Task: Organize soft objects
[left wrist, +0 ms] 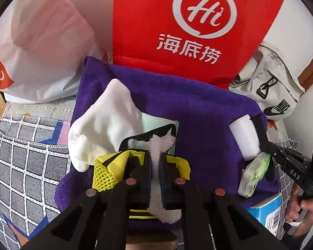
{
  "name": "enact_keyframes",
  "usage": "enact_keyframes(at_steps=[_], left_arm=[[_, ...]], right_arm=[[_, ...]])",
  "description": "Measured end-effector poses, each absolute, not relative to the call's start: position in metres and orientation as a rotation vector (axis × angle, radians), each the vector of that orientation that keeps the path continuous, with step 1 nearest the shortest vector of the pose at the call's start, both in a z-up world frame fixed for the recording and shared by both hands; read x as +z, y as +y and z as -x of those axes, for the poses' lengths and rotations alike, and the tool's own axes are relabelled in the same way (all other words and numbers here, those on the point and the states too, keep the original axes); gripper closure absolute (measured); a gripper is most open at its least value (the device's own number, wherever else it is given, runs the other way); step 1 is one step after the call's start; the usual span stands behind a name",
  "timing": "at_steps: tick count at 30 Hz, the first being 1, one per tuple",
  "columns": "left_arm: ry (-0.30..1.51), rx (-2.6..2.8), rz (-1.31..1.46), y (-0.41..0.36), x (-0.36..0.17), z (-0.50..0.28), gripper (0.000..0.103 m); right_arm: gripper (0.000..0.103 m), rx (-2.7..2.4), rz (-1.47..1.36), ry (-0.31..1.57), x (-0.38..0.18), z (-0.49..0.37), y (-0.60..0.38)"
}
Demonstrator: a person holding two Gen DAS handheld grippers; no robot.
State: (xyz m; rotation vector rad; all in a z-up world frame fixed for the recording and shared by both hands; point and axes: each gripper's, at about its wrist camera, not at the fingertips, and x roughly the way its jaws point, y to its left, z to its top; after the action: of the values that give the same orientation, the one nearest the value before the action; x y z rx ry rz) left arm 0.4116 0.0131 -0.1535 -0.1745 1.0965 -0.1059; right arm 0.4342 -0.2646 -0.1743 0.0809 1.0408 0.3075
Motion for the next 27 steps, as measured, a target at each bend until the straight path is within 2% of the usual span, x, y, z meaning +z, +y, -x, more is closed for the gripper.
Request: enact_keyframes(at_steps=[1,4,6,7,14,16,17,18,27], left_arm=[[1.101,-0.105,0.181,0.013,-0.154,-0.413,0.085],[1.107,-0.095,0.188,0.016,-0.149,-0.412,0.073],[1.102,-0.084,0.175,0.018,-0.146,-0.408,0.069],[1.103,-0.075,0.164,0.017,-0.143,-0.405,0.067],[1.073,-0.059,0.152,0.024,-0.121,-0.379,0.064],[1.052,-0.058,0.136,0.027,-0.11,-0.365,0.061],[1.045,-0.055,0.13,0.029,-0.107,-0.36,0.059],[1.03,-0.043,0.121,0.033,-0.1,-0.35,0.056],[0.944,-0.014,0.131,0.058,-0.07,-0.281,0.056]], right_arm=[[0.096,0.315,-0.086,1.041,-0.173,-0.433,-0.267],[0.086,0.338,-0.104,1.038,-0.171,-0.432,-0.268],[0.074,0.347,-0.113,1.035,-0.169,-0.431,-0.267],[0.072,0.353,-0.113,1.032,-0.168,-0.431,-0.267],[0.069,0.357,-0.091,0.97,-0.138,-0.416,-0.263],[0.059,0.36,-0.089,0.941,-0.125,-0.408,-0.261],[0.049,0.359,-0.084,0.917,-0.118,-0.402,-0.259],[0.044,0.355,-0.075,0.901,-0.113,-0.396,-0.256],[0.043,0.429,-0.094,0.903,-0.096,-0.321,-0.233]])
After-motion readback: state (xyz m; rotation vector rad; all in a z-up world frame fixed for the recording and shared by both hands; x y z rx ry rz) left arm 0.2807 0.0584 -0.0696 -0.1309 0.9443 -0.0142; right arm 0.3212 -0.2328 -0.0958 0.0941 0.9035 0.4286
